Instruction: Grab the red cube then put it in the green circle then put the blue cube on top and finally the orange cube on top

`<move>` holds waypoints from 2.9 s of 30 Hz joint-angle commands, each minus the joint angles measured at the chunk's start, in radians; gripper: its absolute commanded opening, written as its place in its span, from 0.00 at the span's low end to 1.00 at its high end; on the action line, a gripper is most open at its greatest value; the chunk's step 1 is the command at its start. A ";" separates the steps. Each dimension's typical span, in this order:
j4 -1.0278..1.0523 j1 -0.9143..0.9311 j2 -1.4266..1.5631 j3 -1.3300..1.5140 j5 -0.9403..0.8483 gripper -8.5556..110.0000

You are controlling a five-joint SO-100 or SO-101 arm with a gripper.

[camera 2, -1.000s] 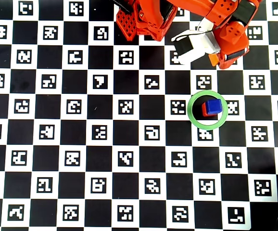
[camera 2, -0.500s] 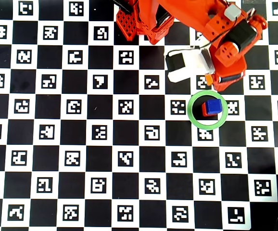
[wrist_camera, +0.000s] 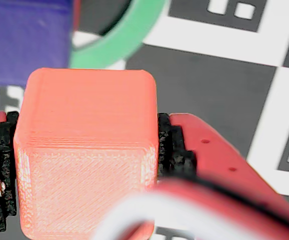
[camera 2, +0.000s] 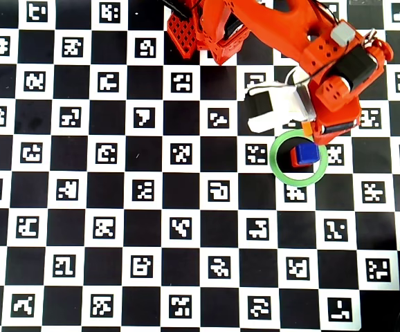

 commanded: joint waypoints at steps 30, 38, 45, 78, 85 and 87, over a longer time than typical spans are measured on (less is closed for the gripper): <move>-0.135 0.072 -0.089 -0.049 -0.021 0.20; -0.144 0.046 -0.100 -0.044 0.021 0.20; -0.150 0.028 -0.104 -0.041 0.057 0.20; -0.202 0.012 -0.110 0.060 0.067 0.20; -0.216 0.014 -0.114 0.075 0.064 0.20; -0.219 0.014 -0.114 0.077 0.064 0.20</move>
